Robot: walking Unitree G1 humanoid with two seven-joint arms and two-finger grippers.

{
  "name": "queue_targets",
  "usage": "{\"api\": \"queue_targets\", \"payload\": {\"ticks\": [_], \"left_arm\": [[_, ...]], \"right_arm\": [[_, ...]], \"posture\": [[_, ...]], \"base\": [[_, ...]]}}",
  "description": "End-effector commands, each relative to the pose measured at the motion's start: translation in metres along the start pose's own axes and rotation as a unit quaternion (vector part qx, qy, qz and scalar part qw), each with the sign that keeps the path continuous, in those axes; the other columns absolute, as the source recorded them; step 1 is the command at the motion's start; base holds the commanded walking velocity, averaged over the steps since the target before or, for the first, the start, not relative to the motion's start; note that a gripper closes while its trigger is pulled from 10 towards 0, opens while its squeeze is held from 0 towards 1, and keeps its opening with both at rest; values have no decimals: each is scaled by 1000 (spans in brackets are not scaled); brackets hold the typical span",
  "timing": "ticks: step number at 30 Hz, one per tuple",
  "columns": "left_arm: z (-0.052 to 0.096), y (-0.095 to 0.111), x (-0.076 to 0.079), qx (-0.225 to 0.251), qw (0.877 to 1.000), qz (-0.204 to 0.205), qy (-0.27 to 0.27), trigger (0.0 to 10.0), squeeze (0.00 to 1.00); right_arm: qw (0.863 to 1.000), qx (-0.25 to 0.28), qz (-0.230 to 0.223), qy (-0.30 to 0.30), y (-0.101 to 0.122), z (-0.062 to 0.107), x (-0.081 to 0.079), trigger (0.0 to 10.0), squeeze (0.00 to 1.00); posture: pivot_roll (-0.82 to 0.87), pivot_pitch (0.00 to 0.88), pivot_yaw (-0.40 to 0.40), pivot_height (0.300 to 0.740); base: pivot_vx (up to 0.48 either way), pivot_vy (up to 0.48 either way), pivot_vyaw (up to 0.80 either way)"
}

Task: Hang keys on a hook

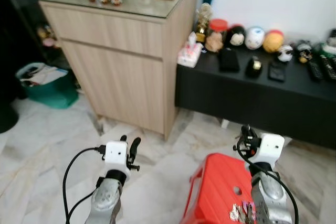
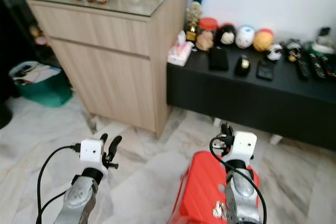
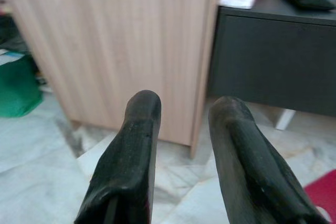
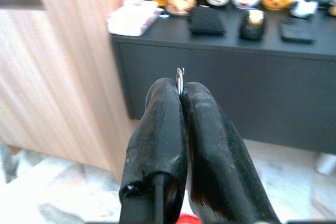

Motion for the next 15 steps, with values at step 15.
{"api": "queue_targets", "payload": {"ticks": [15], "left_arm": [[-1,-9,6,-22,1000,-4,-17,10000,0]], "right_arm": [[1000,-16,-3,5,-5,-1,-3,10000,0]], "posture": [[-29,0,-55,740]], "base": [[0,0,0]]}}
Point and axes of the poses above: a point about 5 cm out from each wrist's last joint towards the gripper, its own z axis pointing back from the gripper into the wrist, its own y axis along the axis of the wrist's last joint, x = y × z, the point moved 4 cm from there along -z, pointing out of the wrist towards the gripper, and after that the axes turned 15 degrees about z, right-handed, at the moved point
